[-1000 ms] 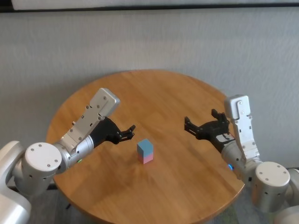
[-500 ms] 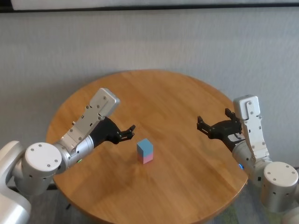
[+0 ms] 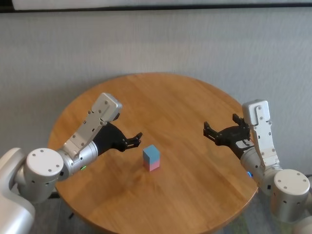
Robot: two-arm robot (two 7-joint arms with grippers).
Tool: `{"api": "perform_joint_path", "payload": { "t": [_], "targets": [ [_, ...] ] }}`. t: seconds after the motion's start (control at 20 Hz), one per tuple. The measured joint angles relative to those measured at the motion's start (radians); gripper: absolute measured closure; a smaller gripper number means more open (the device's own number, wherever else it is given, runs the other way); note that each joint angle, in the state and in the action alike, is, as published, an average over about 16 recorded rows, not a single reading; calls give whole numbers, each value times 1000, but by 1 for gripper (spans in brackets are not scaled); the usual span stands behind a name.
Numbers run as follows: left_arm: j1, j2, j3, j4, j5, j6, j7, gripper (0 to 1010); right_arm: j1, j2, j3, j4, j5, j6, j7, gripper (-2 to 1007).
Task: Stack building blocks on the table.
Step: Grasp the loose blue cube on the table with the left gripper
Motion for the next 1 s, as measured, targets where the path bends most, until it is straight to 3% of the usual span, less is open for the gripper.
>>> {"api": "perform_joint_path", "payload": {
  "t": [0.6,1.0],
  "targets": [
    [-55,-5,-37,102,-21,-24,8,10,0,-3,-1,-1,6,2,3,0],
    [-35,1,-73,123,-26,-23,41,10,0,-4,-2,-2,7,3,4,0]
  ]
}}
